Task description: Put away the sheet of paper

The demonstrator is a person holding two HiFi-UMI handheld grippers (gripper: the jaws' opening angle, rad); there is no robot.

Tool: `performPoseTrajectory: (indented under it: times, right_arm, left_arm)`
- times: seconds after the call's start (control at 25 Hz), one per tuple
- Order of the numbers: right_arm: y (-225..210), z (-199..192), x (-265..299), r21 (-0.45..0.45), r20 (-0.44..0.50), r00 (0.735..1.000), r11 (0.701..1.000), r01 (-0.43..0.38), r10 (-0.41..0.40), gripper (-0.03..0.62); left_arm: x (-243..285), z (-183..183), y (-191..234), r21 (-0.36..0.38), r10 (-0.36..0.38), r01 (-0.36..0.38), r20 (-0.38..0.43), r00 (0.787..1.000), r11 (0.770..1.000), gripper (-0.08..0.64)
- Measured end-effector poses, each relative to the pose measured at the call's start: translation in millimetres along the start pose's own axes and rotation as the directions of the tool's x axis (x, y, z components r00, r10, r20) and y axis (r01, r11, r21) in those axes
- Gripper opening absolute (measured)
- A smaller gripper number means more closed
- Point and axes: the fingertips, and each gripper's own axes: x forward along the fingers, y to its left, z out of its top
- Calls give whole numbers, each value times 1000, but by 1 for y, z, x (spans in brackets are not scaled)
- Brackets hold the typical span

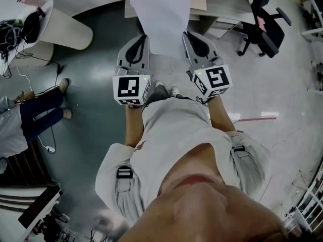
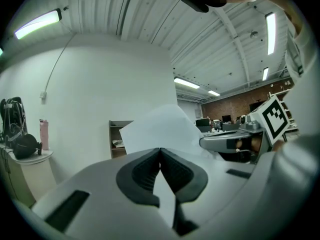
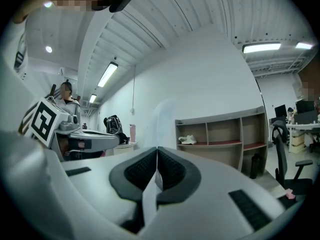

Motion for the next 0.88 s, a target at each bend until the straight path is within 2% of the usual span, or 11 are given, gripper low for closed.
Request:
performPoseTrajectory:
  times: [0.36,0.88]
  right_arm:
    - [-24,-9,46,10,-18,1000,1000,14,-14,20]
    - [-38,-13,129,9,-42,996,997,77,-76,20]
  left_arm:
    - [47,-11,29,-6,-20,20,-11,1000,1000,21]
    - [105,-17,101,-15,-78,78,-9,997,997,21]
